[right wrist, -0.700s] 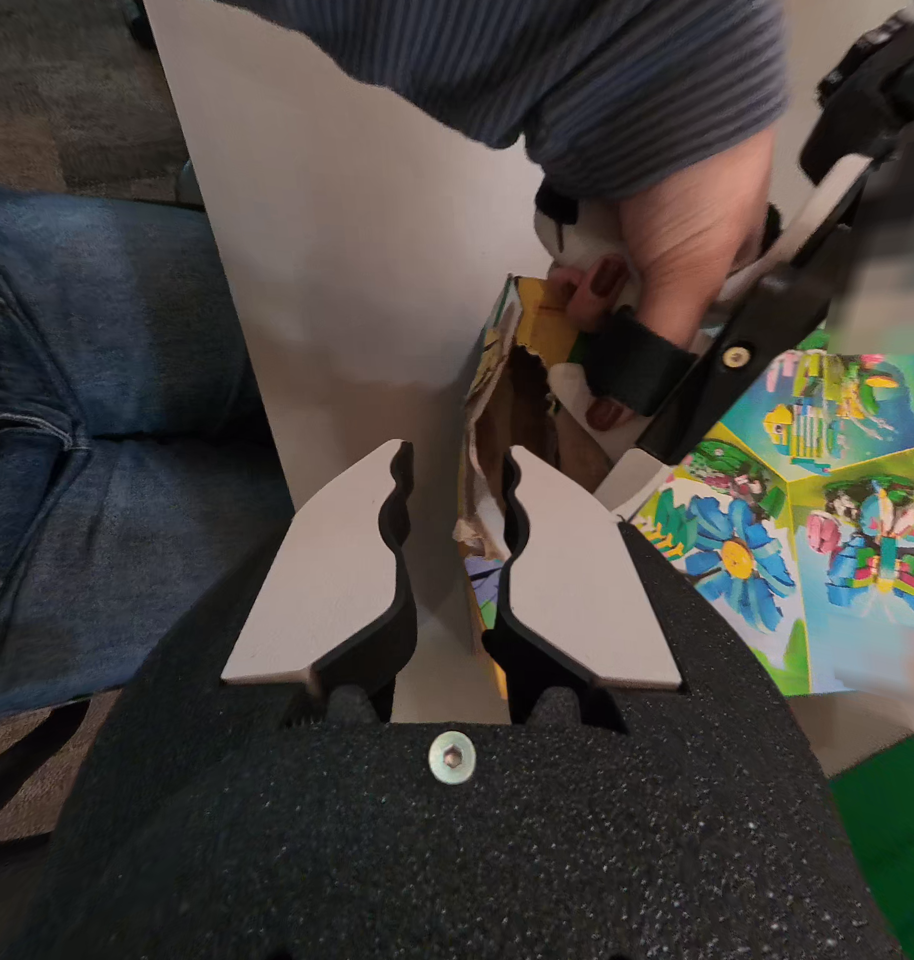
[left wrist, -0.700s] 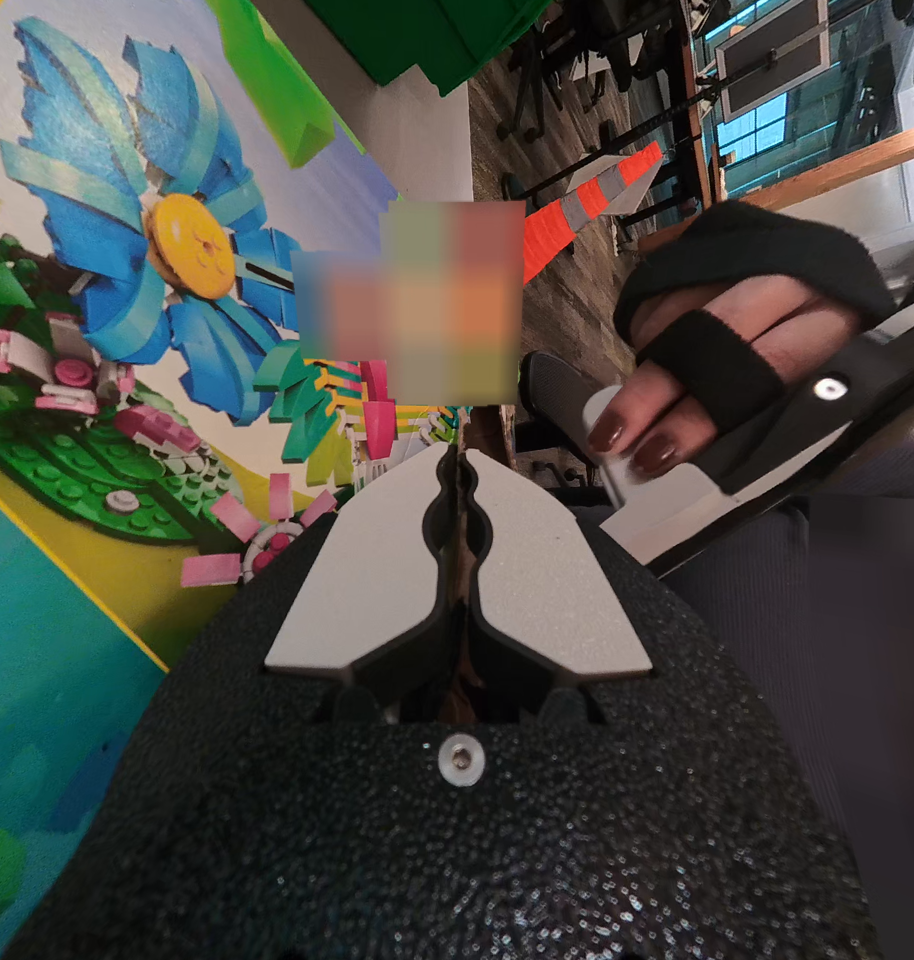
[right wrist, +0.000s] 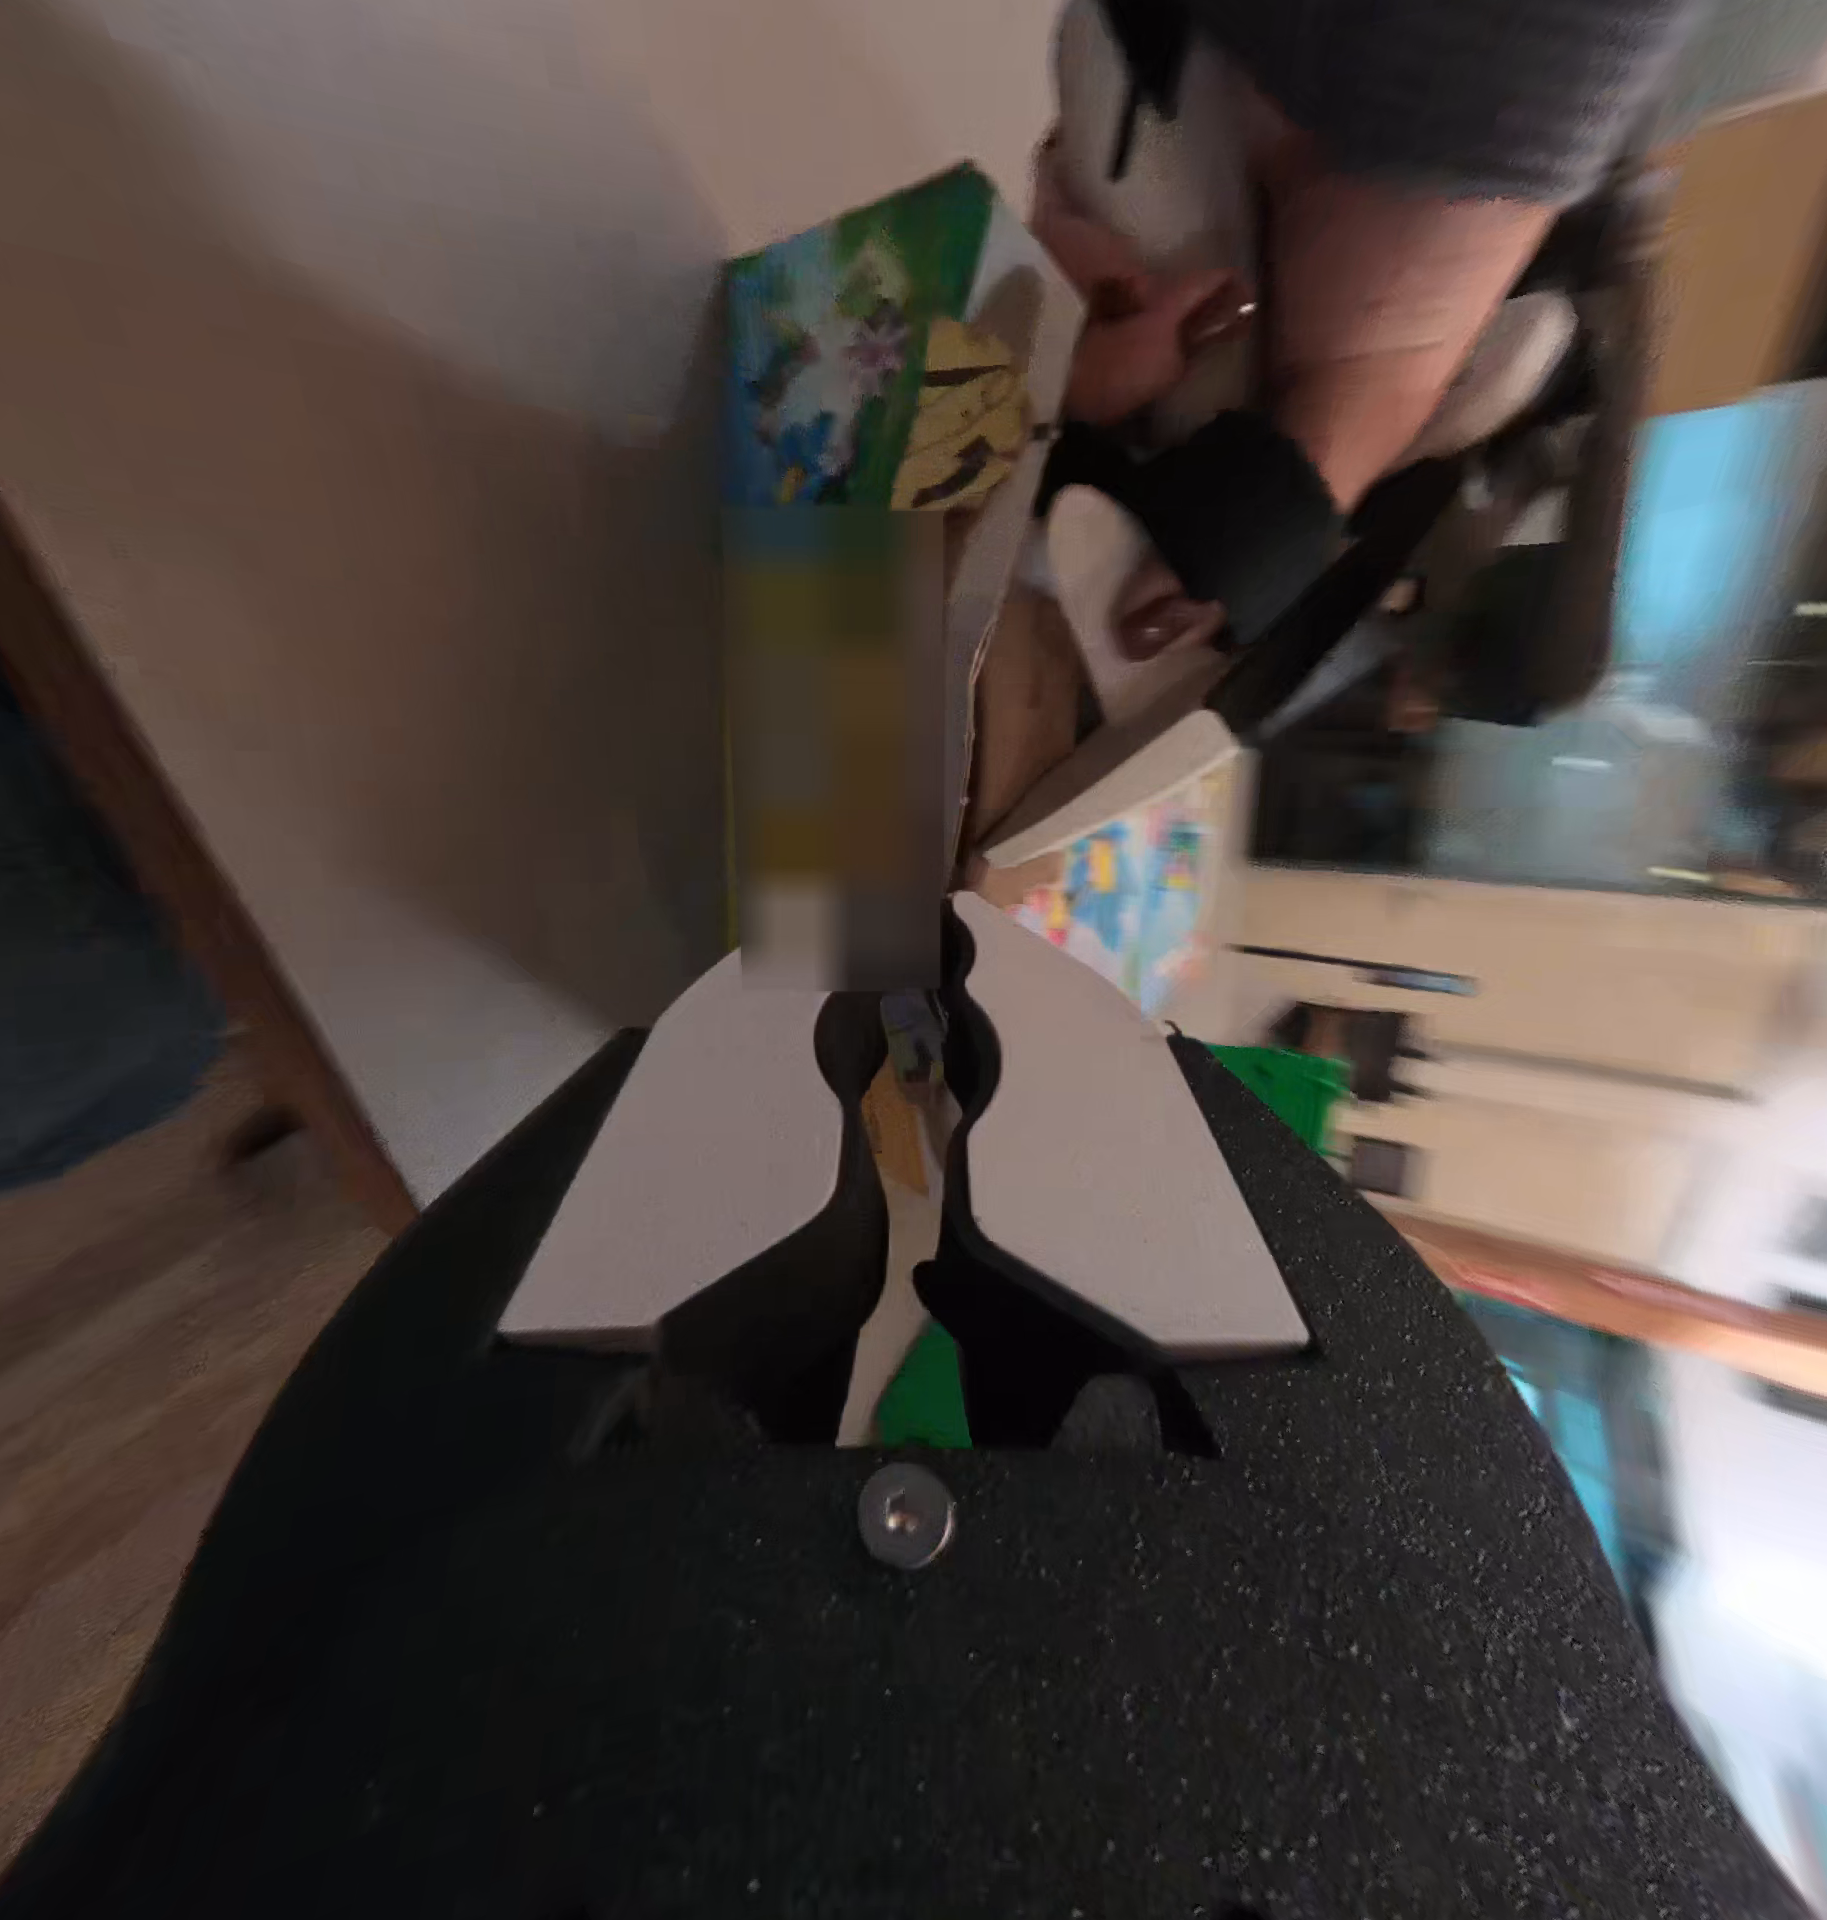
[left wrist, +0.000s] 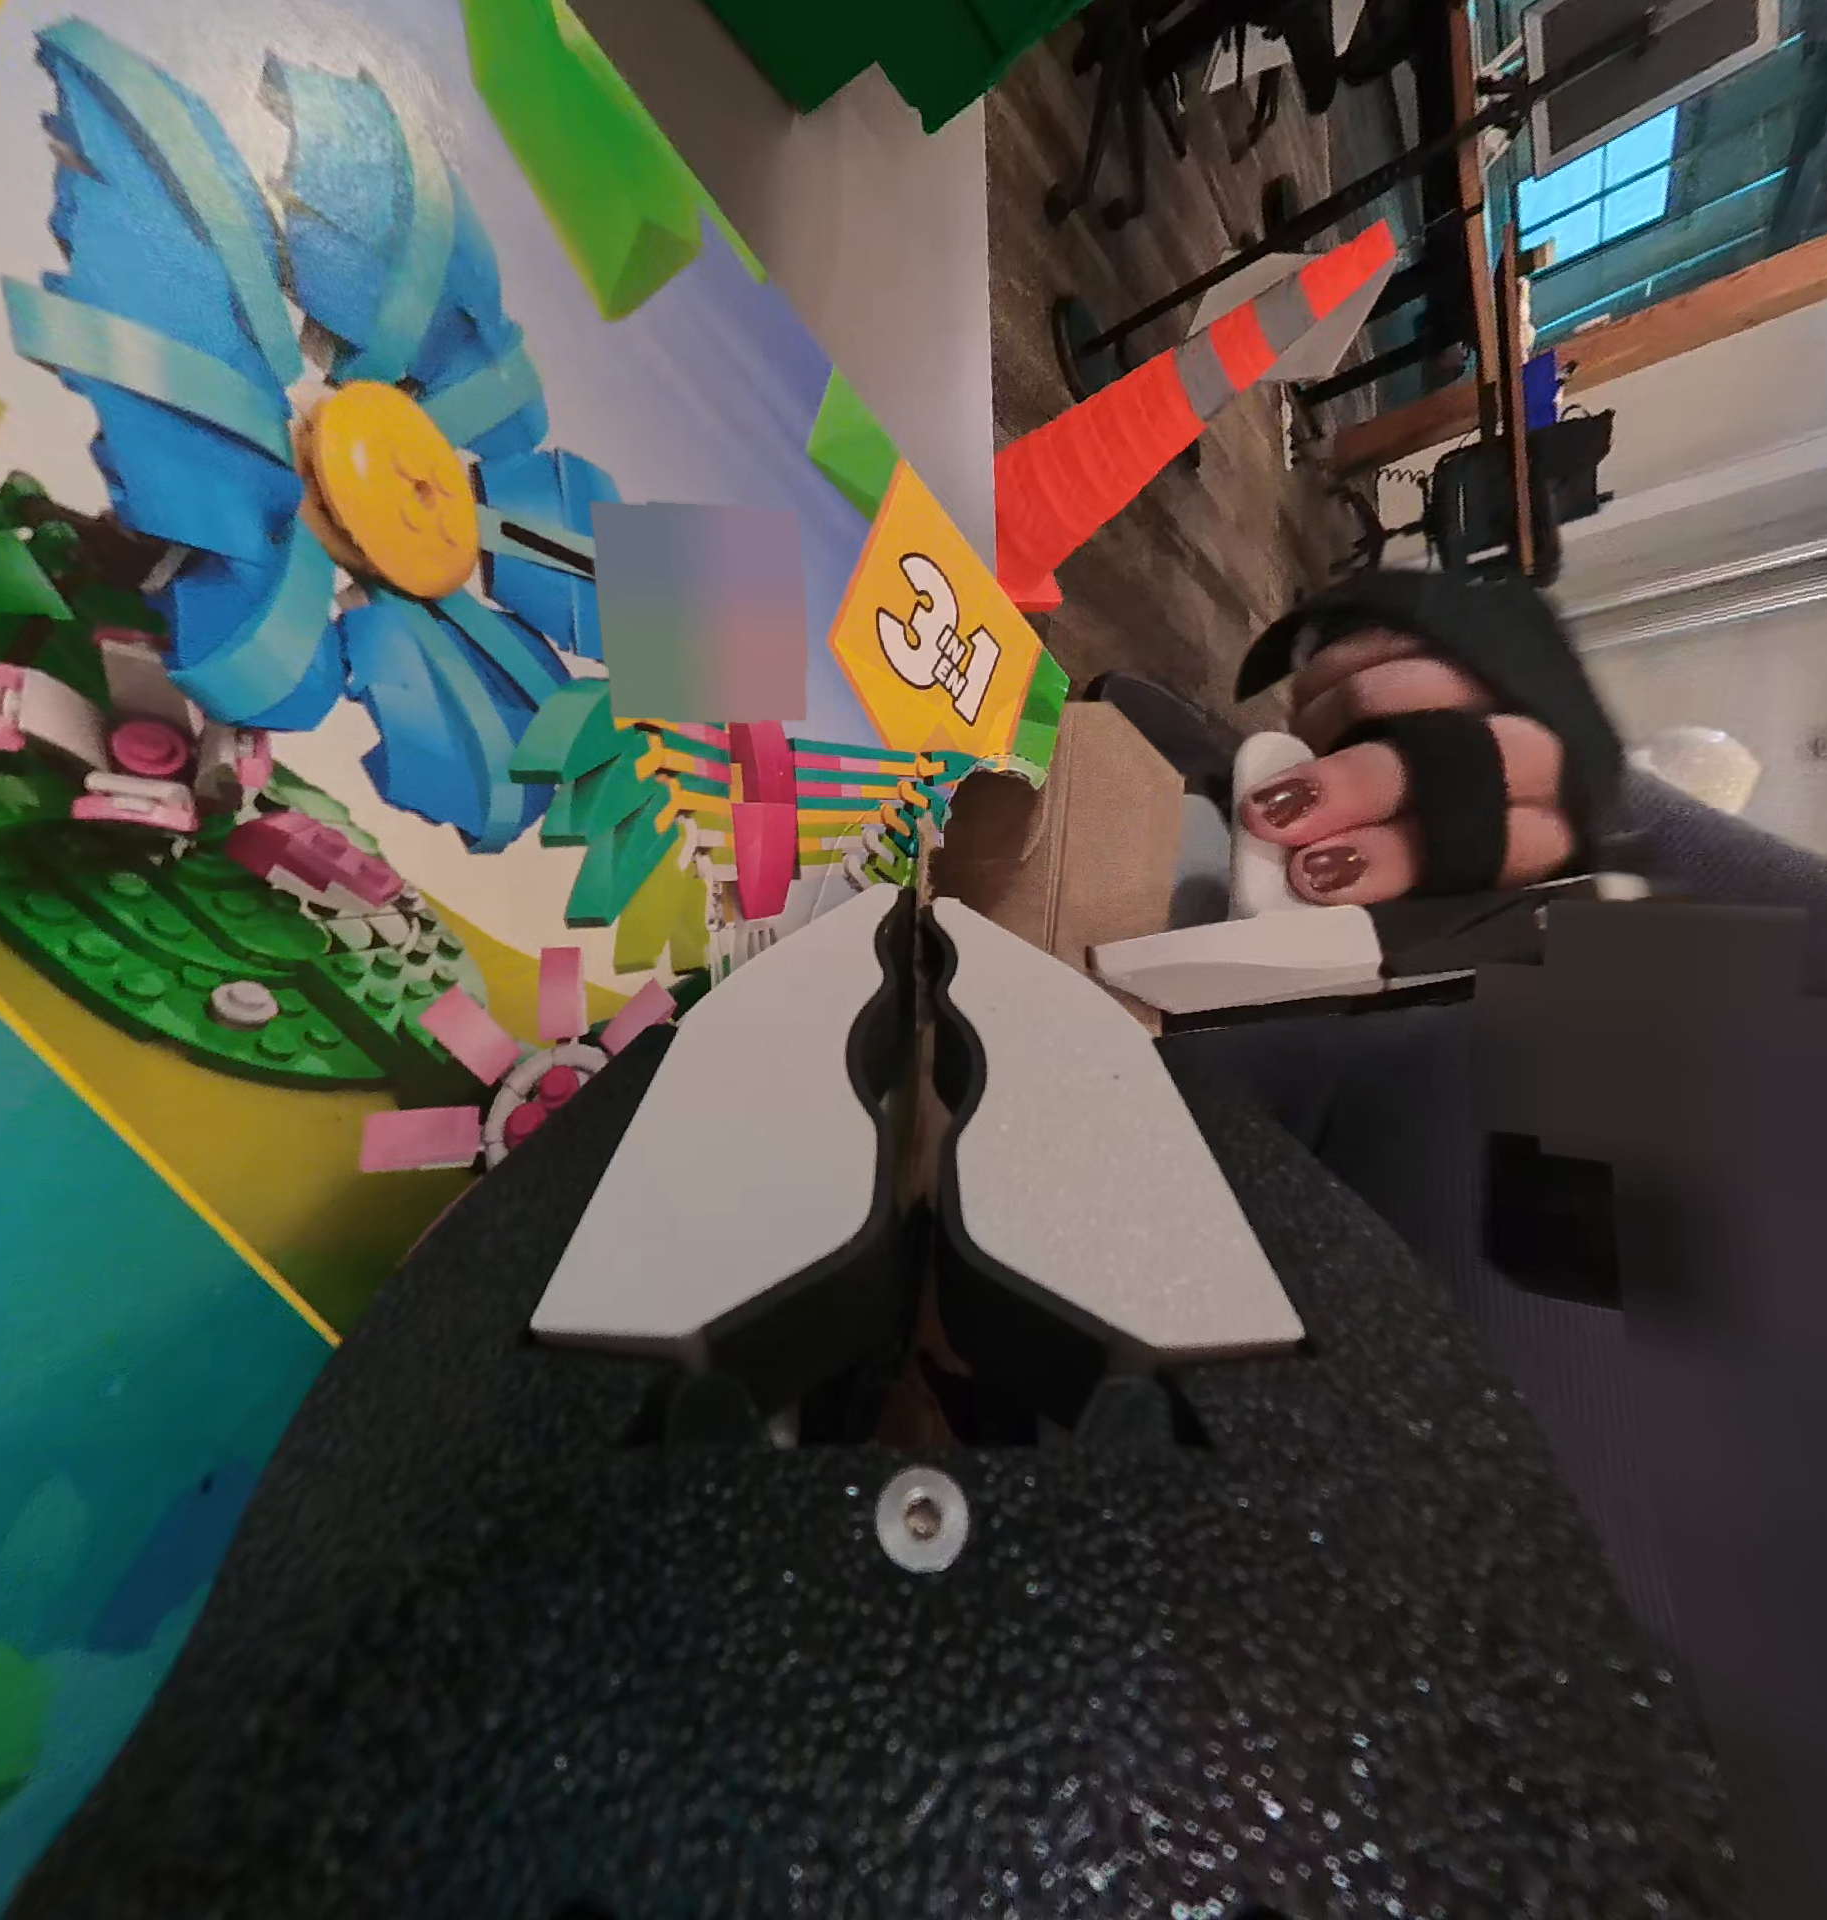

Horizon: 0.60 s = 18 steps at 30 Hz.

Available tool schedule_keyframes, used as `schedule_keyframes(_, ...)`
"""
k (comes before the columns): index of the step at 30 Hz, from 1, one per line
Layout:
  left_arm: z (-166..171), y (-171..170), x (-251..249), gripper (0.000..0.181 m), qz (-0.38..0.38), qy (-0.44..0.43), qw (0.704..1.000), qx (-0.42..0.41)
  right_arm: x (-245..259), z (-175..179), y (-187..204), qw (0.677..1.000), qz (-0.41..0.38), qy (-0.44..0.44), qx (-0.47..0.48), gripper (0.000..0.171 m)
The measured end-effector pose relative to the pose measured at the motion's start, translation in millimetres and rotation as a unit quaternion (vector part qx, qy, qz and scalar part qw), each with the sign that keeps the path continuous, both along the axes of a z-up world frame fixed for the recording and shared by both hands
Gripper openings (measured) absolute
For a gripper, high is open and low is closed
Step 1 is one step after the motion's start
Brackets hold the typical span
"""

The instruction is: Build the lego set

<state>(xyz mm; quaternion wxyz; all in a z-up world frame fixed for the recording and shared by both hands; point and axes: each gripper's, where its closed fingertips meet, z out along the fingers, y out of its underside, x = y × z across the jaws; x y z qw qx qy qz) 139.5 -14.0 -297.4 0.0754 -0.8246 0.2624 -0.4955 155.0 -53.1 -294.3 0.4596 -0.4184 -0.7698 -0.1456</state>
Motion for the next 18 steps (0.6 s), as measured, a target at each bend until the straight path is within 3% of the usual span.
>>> schedule_keyframes(3, 2.4, -0.4, 0.3, 0.001, 0.001, -0.009, 1.000, 0.001, -1.5, 3.3, 3.4, 0.992, -0.015, 0.068, 0.104, 0.011)
schedule_keyframes(6, 3.2, -0.9, 0.5, 0.001, 0.000, -0.007, 1.000, 0.005, -2.4, 11.9, 1.8, 0.991, -0.019, 0.130, 0.001, 0.012)
schedule_keyframes(8, 4.5, -1.3, 0.7, 0.001, -0.002, -0.010, 1.000, 0.007, 0.3, 16.0, 4.9, 0.986, -0.019, 0.137, -0.089, 0.034)
schedule_keyframes(10, 4.9, -1.2, 0.9, 0.001, -0.002, -0.011, 1.000, 0.008, 6.8, 0.0, 9.6, 0.980, -0.039, 0.088, -0.171, 0.052)
schedule_keyframes(11, 5.0, -1.2, 0.9, 0.001, -0.002, -0.010, 1.000, 0.009, 10.0, -7.6, 12.2, 0.978, -0.046, 0.070, -0.191, 0.051)
schedule_keyframes(13, 4.0, -1.7, 1.0, 0.001, -0.003, -0.007, 1.000, 0.011, 10.9, -4.4, 11.4, 0.981, -0.032, 0.072, -0.180, 0.013)
schedule_keyframes(16, 3.5, -7.4, 1.9, 0.001, -0.019, -0.005, 1.000, 0.014, 10.7, -1.8, 5.2, 0.994, -0.004, 0.083, -0.076, 0.007)
schedule_keyframes(18, 2.2, -10.4, 3.1, 0.001, -0.032, 0.001, 0.999, 0.020, 10.7, -0.7, 1.8, 0.994, 0.012, 0.086, 0.063, 0.004)
